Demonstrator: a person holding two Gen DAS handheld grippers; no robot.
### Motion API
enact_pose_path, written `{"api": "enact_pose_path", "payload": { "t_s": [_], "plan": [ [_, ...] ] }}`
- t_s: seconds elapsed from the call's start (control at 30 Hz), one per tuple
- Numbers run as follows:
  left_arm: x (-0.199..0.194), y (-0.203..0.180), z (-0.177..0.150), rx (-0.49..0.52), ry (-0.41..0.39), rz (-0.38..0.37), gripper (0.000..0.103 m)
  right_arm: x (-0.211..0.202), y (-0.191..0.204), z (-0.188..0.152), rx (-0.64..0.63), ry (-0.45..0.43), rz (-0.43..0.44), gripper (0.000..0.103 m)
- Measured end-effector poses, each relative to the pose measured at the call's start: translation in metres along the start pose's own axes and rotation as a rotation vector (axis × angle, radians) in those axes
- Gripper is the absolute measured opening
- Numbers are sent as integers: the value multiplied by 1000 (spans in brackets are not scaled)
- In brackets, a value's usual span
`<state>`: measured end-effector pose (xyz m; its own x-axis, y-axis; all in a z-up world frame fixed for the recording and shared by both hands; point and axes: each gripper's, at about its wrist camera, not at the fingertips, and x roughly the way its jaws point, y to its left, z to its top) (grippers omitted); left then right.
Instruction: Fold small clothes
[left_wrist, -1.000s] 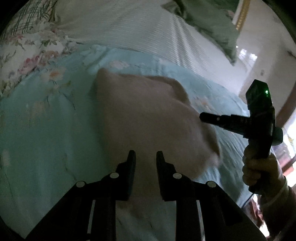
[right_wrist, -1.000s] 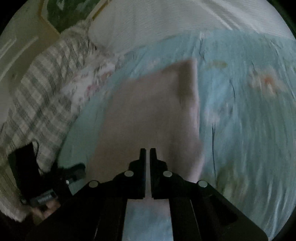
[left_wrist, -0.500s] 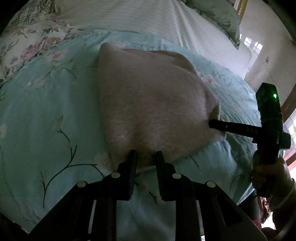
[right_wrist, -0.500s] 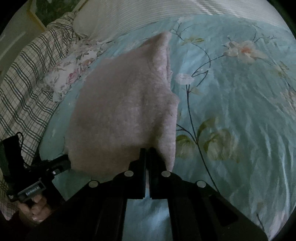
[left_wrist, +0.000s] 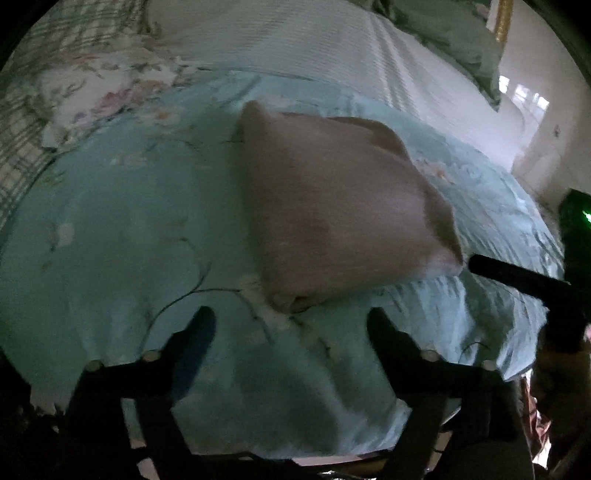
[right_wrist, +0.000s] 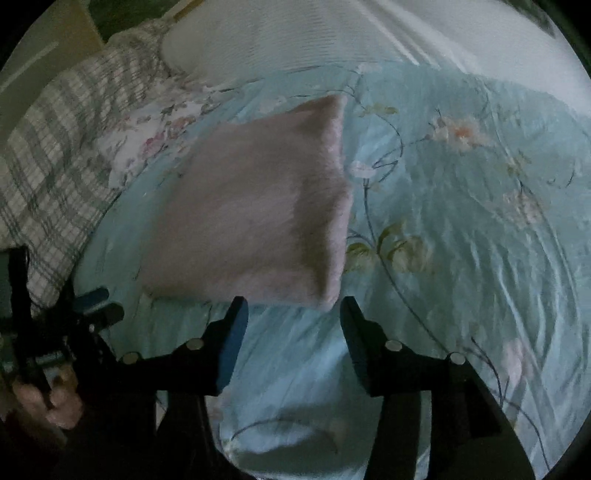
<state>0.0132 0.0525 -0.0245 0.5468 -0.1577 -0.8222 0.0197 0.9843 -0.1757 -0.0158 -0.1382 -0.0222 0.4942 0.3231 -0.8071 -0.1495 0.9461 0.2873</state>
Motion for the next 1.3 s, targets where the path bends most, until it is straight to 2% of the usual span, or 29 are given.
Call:
{"api": "enact_pose_path", "payload": {
  "t_s": [0.03,0.13,0.23,0.4,0.57,0.7,0.87,1.1,1.3],
  "plan": [
    [-2,1,-1,-3,6,6,85,-1,4,-3,-14,5,-5,56],
    [-4,4,-8,8,19,53,85,-3,13,-12,-55,21,-38,72],
    [-7,5,-20,43,19,127,85,-7,20,-23,-91,33,-63,74],
    [-6,4,-38,74,39,204,85,-13,25,-35,-126,55,-81,82],
    [-12,-3,-49,101,58,219,85,-18,27,-39,-133,71,-85,85],
    [-23,-12,-39,138,37,229,85,-31,36,-34,-150,56,-76,88],
    [-44,-23,-19,163,1,227,86,-48,43,-23,-171,14,-63,100],
    [-54,-29,0,171,-33,236,94,-41,36,-15,-150,21,-42,101],
    [-38,-31,0,183,5,244,94,-25,34,-15,-155,58,-31,101]
  ]
}}
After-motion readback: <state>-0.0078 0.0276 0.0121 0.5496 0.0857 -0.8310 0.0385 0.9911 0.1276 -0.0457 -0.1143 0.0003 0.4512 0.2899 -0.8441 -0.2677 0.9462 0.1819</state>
